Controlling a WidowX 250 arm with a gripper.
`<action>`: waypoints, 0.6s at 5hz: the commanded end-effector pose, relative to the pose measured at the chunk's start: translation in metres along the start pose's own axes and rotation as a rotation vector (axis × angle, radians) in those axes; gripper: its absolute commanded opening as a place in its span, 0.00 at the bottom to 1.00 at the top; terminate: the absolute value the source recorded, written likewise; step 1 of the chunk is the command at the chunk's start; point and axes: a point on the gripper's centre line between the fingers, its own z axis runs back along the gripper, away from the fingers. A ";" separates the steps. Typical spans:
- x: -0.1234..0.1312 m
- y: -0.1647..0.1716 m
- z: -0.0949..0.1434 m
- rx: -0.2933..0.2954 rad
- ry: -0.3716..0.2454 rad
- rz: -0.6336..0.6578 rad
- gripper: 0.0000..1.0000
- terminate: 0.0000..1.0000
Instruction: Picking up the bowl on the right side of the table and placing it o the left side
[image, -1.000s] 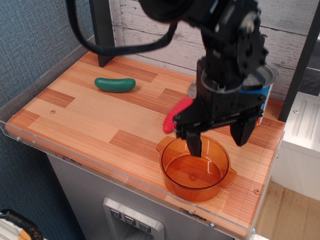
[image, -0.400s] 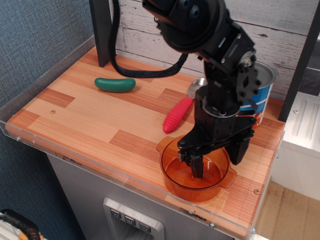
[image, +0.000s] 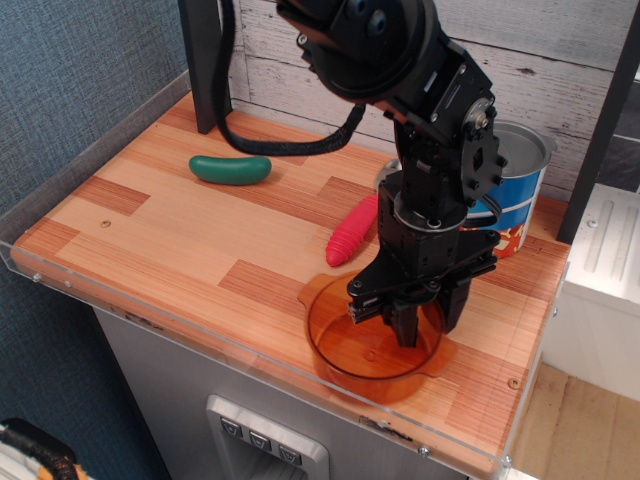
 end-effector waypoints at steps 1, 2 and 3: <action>0.017 -0.004 0.030 -0.034 -0.039 -0.039 0.00 0.00; 0.027 0.003 0.050 0.055 -0.023 -0.125 0.00 0.00; 0.045 0.020 0.063 0.133 -0.013 -0.140 0.00 0.00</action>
